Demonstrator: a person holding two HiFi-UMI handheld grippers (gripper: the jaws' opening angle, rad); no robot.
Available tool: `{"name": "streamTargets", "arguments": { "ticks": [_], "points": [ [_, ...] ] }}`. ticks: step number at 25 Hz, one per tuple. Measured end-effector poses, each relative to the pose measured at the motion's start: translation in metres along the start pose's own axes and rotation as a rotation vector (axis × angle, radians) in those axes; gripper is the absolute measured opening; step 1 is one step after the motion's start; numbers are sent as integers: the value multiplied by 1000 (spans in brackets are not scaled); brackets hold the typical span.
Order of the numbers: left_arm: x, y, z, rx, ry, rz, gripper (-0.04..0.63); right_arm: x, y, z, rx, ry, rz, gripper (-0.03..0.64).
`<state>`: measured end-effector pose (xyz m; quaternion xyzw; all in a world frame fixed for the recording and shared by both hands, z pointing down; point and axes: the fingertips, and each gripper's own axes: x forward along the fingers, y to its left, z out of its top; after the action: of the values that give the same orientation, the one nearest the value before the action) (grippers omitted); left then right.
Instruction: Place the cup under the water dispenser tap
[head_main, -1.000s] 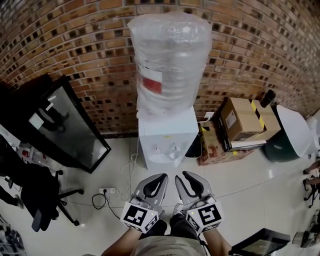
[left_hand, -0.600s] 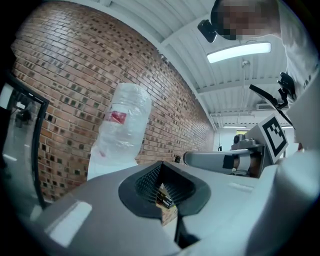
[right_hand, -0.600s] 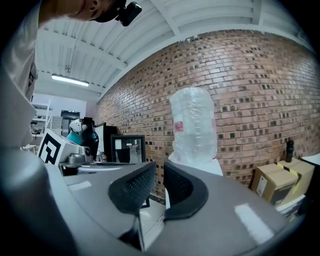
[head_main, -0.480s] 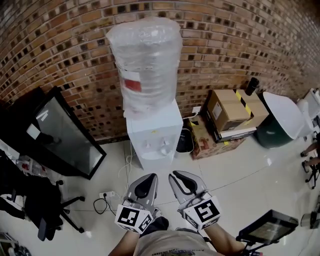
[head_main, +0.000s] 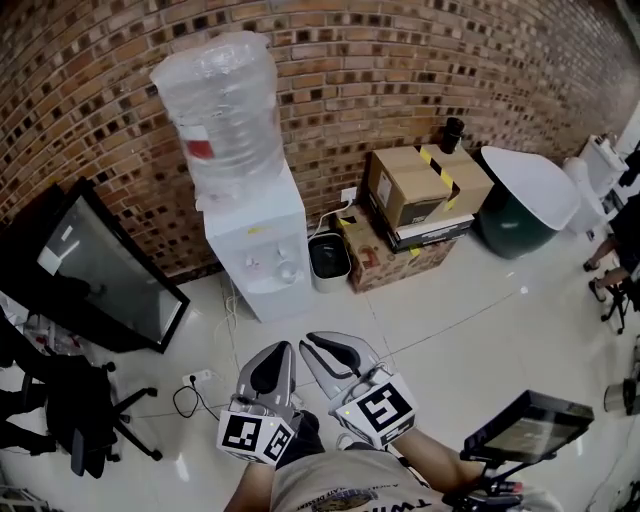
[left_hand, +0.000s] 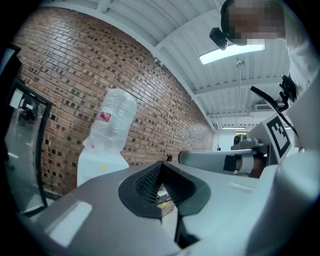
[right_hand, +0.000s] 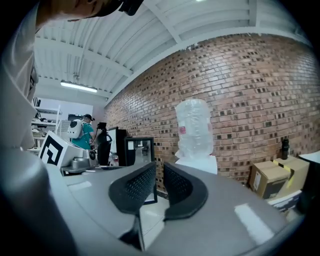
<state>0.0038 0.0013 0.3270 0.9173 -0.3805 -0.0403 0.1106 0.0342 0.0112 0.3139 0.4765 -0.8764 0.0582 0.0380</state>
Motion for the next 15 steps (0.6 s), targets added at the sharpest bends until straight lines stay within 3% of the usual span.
{"name": "streamTargets", "arguments": {
  "ticks": [6, 15],
  "points": [
    [-32, -50, -6, 17, -5, -5, 0, -44, 26, -2, -2, -10, 34, 54],
    [-70, -74, 8, 50, -33, 19, 0, -74, 58, 7, -11, -33, 67, 54]
  ]
}}
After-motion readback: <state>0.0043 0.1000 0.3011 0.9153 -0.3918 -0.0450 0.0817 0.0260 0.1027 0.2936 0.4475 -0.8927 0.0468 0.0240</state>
